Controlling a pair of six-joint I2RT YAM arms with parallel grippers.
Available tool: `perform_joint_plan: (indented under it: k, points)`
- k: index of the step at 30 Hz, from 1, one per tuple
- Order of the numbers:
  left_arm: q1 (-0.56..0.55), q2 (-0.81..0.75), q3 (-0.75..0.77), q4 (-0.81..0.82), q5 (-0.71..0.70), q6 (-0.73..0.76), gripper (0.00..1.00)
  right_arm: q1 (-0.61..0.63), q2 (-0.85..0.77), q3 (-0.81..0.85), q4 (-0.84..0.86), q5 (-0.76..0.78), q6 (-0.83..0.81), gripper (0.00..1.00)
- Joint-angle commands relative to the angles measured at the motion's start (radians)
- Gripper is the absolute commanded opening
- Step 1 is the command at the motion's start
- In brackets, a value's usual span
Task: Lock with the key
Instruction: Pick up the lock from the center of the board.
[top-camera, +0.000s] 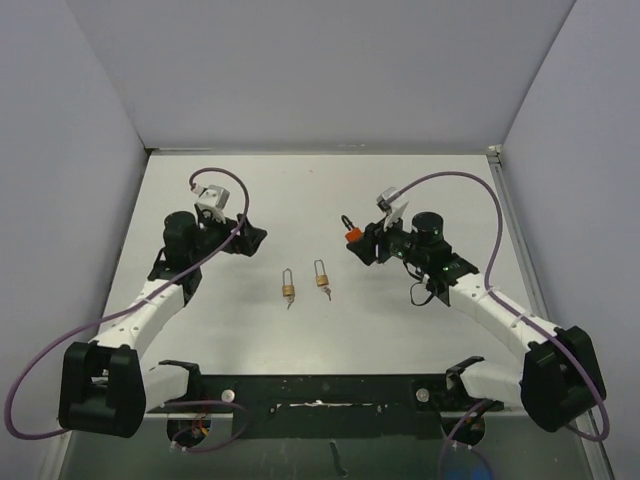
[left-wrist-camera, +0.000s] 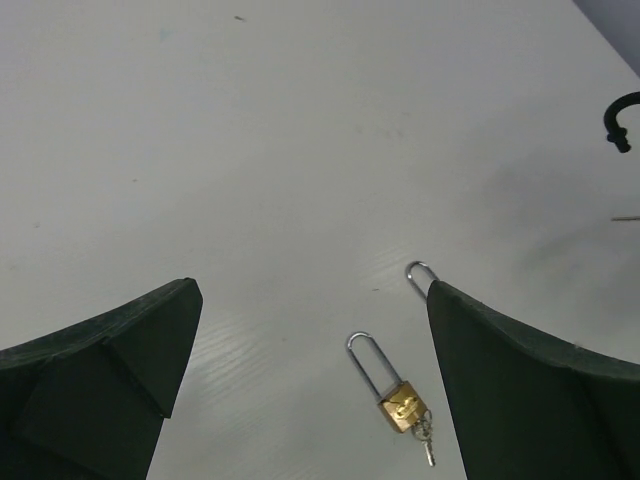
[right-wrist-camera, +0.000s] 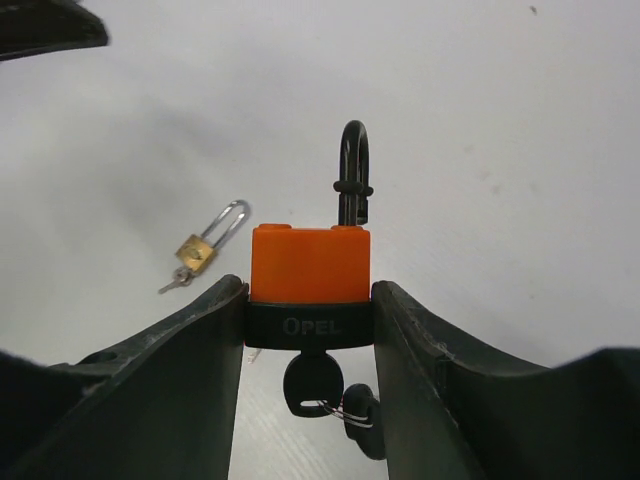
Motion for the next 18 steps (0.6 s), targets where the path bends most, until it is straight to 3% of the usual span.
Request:
perform_joint_plan:
  k: [1, 7, 14, 16, 18]
  points:
    - [-0.074, -0.039, 0.069, 0.066, 0.127, -0.011, 0.98, -0.021, -0.108, -0.054, 0.210, -0.321, 0.026, 0.00]
    - [-0.114, -0.060, 0.100, 0.141, 0.304, -0.058, 0.98, -0.039, -0.197, -0.101, 0.311, -0.486, 0.094, 0.00]
    - [-0.150, -0.090, 0.053, 0.358, 0.503, -0.146, 0.97, -0.039, -0.232, -0.134, 0.378, -0.538, 0.164, 0.00]
    - [-0.173, -0.079, 0.053, 0.425, 0.583, -0.172, 0.92, -0.039, -0.222, -0.138, 0.417, -0.576, 0.196, 0.00]
    - [-0.205, -0.066, 0.064, 0.463, 0.658, -0.184, 0.79, -0.039, -0.209, -0.140, 0.466, -0.617, 0.230, 0.00]
